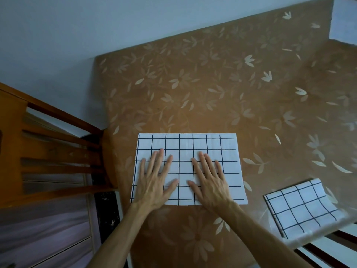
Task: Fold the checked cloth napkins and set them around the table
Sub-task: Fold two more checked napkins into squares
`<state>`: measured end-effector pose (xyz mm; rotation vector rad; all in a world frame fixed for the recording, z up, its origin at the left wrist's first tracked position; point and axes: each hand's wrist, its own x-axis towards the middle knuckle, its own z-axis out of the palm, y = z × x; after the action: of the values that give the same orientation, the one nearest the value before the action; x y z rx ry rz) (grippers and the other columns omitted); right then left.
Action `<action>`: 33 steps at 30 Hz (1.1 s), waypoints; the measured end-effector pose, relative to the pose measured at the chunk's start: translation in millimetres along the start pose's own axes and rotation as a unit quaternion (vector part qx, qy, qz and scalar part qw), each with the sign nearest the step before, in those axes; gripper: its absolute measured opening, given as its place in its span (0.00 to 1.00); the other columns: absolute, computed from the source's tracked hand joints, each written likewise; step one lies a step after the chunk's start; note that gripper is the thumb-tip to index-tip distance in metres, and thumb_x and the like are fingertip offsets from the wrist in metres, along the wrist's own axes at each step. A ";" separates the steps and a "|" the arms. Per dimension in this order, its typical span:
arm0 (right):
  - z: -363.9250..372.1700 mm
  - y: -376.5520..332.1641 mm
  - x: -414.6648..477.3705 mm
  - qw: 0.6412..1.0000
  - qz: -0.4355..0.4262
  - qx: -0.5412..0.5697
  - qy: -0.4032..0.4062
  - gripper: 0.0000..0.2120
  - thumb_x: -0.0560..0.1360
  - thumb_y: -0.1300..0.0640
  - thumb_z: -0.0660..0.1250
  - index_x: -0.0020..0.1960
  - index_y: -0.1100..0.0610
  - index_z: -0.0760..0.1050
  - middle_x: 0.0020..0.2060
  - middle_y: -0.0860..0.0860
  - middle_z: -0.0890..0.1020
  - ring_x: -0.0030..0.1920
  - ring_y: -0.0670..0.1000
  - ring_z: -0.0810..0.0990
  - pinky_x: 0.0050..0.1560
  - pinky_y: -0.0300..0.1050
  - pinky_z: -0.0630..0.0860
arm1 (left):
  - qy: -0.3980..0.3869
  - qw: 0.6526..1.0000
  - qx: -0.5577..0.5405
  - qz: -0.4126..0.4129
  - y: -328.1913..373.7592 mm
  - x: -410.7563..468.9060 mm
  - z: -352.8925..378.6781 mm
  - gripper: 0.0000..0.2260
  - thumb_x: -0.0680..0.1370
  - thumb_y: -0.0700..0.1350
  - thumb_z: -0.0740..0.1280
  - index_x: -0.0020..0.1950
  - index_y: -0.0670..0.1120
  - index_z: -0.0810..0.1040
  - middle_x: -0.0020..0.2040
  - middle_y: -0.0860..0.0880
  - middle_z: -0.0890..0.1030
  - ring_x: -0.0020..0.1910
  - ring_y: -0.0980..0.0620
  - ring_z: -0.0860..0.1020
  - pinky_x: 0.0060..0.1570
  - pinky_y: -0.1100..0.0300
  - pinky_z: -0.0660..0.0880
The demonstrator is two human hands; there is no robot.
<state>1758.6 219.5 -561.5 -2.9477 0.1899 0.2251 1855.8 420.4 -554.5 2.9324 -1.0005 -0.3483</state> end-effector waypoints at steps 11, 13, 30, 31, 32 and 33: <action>-10.0 37.2 -19.1 0.998 0.059 -0.004 -0.008 0.35 0.81 0.34 0.44 0.80 0.51 0.41 0.79 0.52 0.43 0.79 0.52 0.40 0.77 0.53 0.43 | 0.038 0.998 0.031 -0.046 -19.5 -9.0 -0.1 0.33 0.81 0.64 0.46 0.82 0.50 0.45 0.81 0.41 0.44 0.80 0.42 0.44 0.76 0.36 0.48; -12.8 36.5 -19.8 0.998 0.057 0.015 -0.019 0.34 0.81 0.35 0.43 0.80 0.51 0.41 0.79 0.52 0.41 0.79 0.52 0.39 0.77 0.53 0.41 | 0.050 0.997 0.026 -0.047 -11.3 -10.1 -4.7 0.32 0.81 0.60 0.52 0.81 0.47 0.50 0.81 0.39 0.49 0.80 0.40 0.48 0.76 0.36 0.49; -75.1 100.9 -112.9 0.958 0.127 0.242 0.083 0.21 0.81 0.47 0.50 0.62 0.53 0.77 0.62 0.49 0.80 0.64 0.50 0.75 0.66 0.53 0.69 | 0.069 0.978 -0.142 0.135 201.5 -14.0 -10.9 0.04 0.75 0.46 0.73 0.46 0.48 0.80 0.44 0.50 0.76 0.43 0.51 0.75 0.45 0.57 0.78; -72.9 103.7 -115.1 0.962 0.123 0.232 0.073 0.22 0.80 0.47 0.49 0.62 0.54 0.77 0.61 0.49 0.80 0.64 0.51 0.75 0.65 0.53 0.70 | 0.072 0.977 -0.149 0.136 202.0 -13.2 -11.7 0.03 0.76 0.46 0.71 0.47 0.47 0.80 0.44 0.50 0.76 0.44 0.51 0.75 0.46 0.56 0.78; -71.5 106.2 -116.4 0.966 0.118 0.222 0.063 0.23 0.79 0.48 0.49 0.63 0.54 0.76 0.61 0.49 0.80 0.63 0.51 0.76 0.65 0.53 0.70 | 0.073 0.975 -0.160 0.137 202.3 -13.1 -13.7 0.03 0.77 0.46 0.69 0.48 0.47 0.80 0.46 0.50 0.76 0.45 0.51 0.75 0.47 0.56 0.78; -71.4 107.6 -117.1 0.969 0.112 0.212 0.057 0.23 0.78 0.50 0.49 0.64 0.55 0.75 0.62 0.49 0.80 0.63 0.52 0.76 0.65 0.53 0.70 | 0.074 0.973 -0.174 0.135 201.9 -13.3 -15.8 0.04 0.78 0.46 0.68 0.49 0.46 0.80 0.47 0.50 0.77 0.47 0.51 0.75 0.49 0.56 0.77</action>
<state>1638.7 114.3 -491.3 -2.5101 0.5185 0.0355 1727.6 267.4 -517.5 2.4346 -1.1618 -0.2586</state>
